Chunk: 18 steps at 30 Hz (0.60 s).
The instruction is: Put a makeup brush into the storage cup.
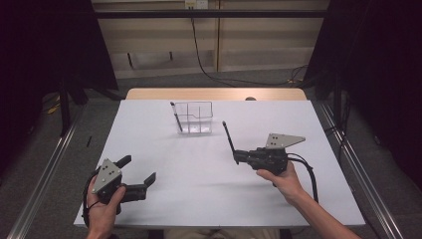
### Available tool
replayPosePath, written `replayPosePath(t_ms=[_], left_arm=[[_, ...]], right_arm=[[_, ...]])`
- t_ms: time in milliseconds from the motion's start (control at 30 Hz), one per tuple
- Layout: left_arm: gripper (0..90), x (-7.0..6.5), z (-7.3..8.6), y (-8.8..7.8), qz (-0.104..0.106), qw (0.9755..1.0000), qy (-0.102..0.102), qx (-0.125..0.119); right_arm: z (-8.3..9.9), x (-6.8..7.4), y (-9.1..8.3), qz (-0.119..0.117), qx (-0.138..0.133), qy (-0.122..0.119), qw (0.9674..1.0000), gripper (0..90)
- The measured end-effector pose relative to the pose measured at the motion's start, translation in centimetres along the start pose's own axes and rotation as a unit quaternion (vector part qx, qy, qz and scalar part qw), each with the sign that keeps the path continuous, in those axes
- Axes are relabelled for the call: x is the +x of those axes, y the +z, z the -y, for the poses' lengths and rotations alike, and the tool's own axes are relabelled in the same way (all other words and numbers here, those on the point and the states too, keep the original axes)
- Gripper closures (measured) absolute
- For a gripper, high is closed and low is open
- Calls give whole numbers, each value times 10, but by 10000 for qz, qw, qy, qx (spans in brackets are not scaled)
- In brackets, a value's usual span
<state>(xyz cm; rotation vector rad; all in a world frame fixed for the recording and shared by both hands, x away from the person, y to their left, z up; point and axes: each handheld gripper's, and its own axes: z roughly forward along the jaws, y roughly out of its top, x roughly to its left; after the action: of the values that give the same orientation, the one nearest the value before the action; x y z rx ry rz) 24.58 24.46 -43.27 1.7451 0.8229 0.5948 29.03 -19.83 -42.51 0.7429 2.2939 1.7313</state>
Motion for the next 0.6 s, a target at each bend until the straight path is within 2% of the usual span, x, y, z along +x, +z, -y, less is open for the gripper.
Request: replayPosePath(t_ms=[67,267,367,533,600], left_arm=[[13,-1,-1,2,59,9999,-89,-33],[13,-9,-8,8,114,9999,28,-80],[13,-11,-13,11,148,9998,14,-112],[13,-18,-25,16,240,9994,217,-157],[13,-21,-29,20,366,9990,132,-230]], right_arm=[[0,0,0,-1,-12,-3,10000,849],[0,0,1,-7,14,-17,10000,849],[0,0,1,-13,19,-14,10000,849],[0,1,1,-37,0,-8,10000,849],[0,2,1,-38,1,-13,10000,849]])
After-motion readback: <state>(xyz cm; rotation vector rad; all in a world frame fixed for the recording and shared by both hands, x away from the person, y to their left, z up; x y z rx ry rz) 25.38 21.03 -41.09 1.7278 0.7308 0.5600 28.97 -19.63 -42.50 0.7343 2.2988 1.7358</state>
